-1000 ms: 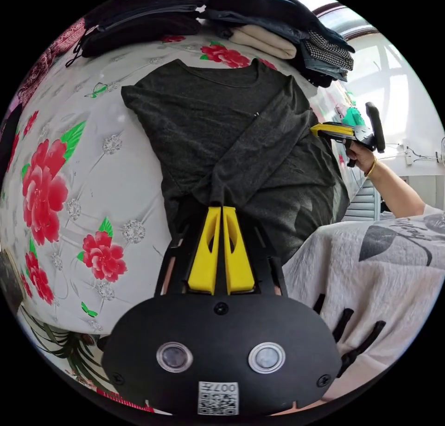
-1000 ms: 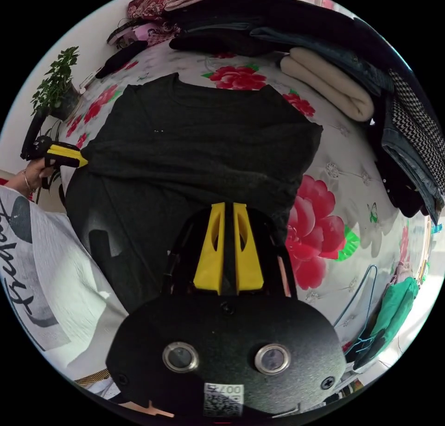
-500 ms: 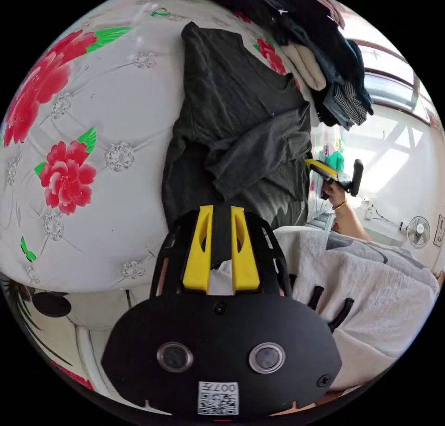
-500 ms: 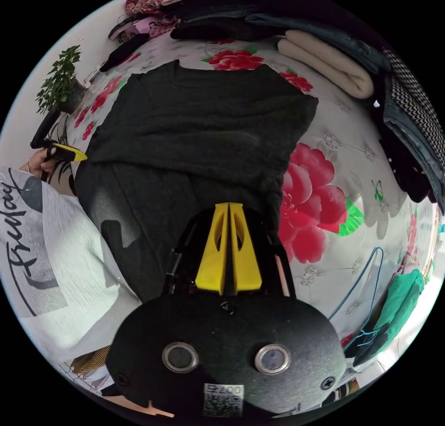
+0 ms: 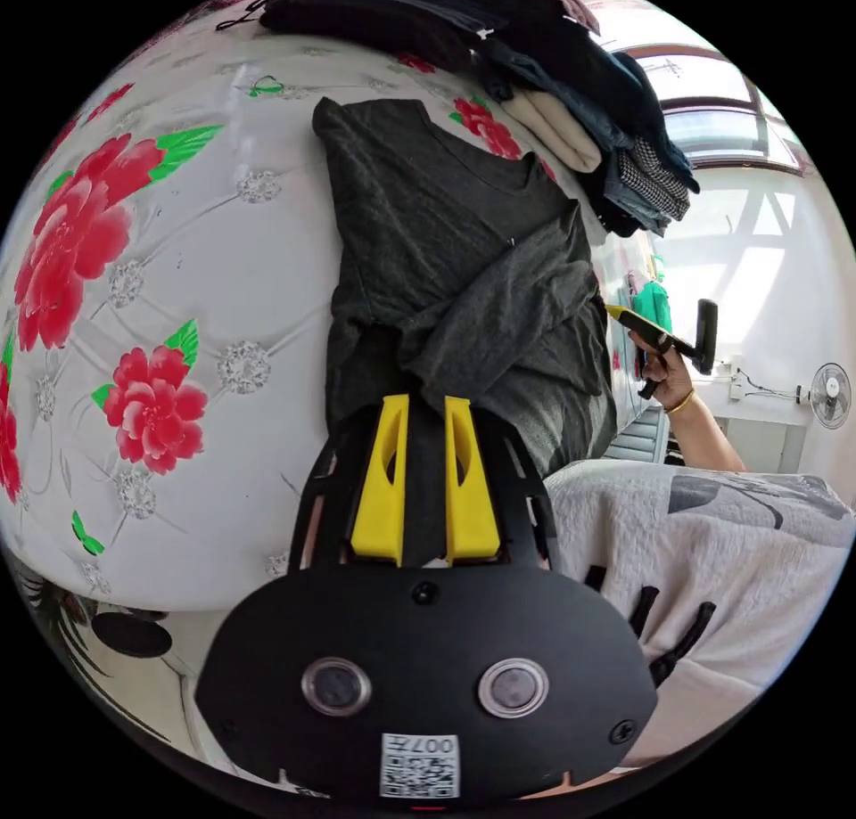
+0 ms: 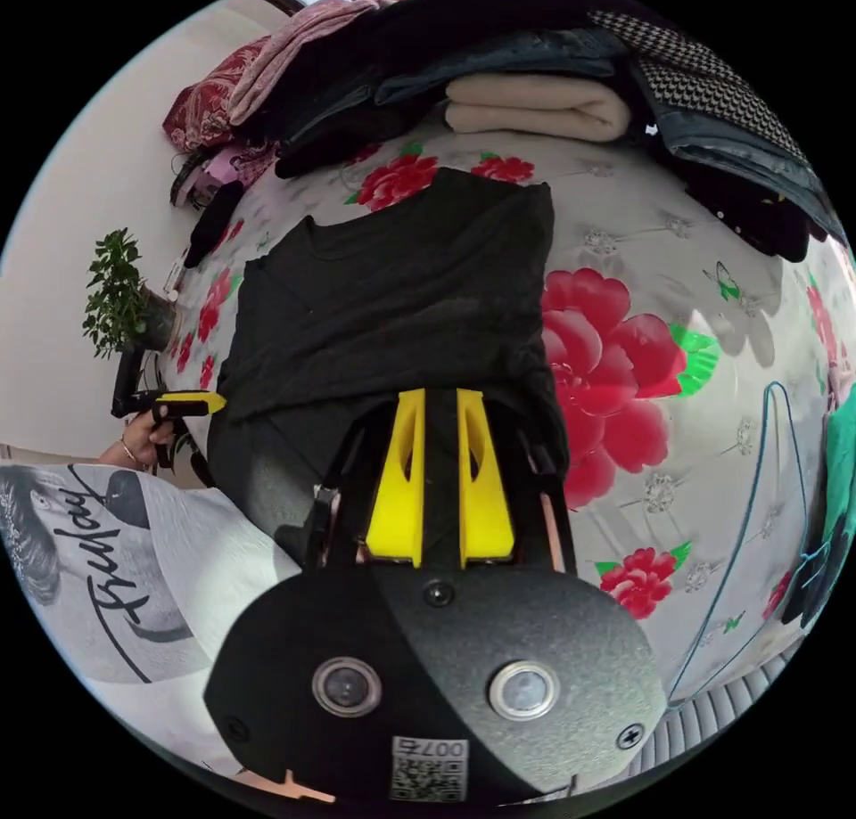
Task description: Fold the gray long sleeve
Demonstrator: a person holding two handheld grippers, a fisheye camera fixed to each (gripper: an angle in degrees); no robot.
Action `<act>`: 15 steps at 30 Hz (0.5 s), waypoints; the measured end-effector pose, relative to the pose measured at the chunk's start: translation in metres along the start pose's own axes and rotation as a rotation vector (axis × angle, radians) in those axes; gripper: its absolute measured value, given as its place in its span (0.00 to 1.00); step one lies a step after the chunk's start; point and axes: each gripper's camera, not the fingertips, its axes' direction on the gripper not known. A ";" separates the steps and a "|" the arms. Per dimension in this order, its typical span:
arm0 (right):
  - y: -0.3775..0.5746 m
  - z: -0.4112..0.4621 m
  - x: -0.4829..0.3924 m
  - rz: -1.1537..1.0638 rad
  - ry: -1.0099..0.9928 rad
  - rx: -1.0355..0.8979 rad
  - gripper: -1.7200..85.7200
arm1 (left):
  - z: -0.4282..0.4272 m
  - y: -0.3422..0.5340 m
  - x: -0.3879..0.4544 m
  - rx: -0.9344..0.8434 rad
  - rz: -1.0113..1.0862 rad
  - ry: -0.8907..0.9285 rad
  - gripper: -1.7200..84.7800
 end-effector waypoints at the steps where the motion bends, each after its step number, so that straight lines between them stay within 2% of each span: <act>1: 0.009 -0.007 0.003 0.017 0.003 0.025 0.07 | -0.004 0.007 0.000 0.023 0.005 0.013 0.09; 4: 0.062 -0.033 0.021 0.101 0.035 0.085 0.07 | -0.019 0.050 -0.005 0.097 0.000 0.034 0.10; 11: 0.205 -0.047 0.075 0.295 0.120 -0.003 0.09 | -0.027 0.191 -0.026 0.222 -0.180 -0.012 0.12; 15: 0.234 -0.036 0.095 0.235 0.138 -0.065 0.10 | 0.015 0.246 -0.017 0.150 -0.259 -0.048 0.14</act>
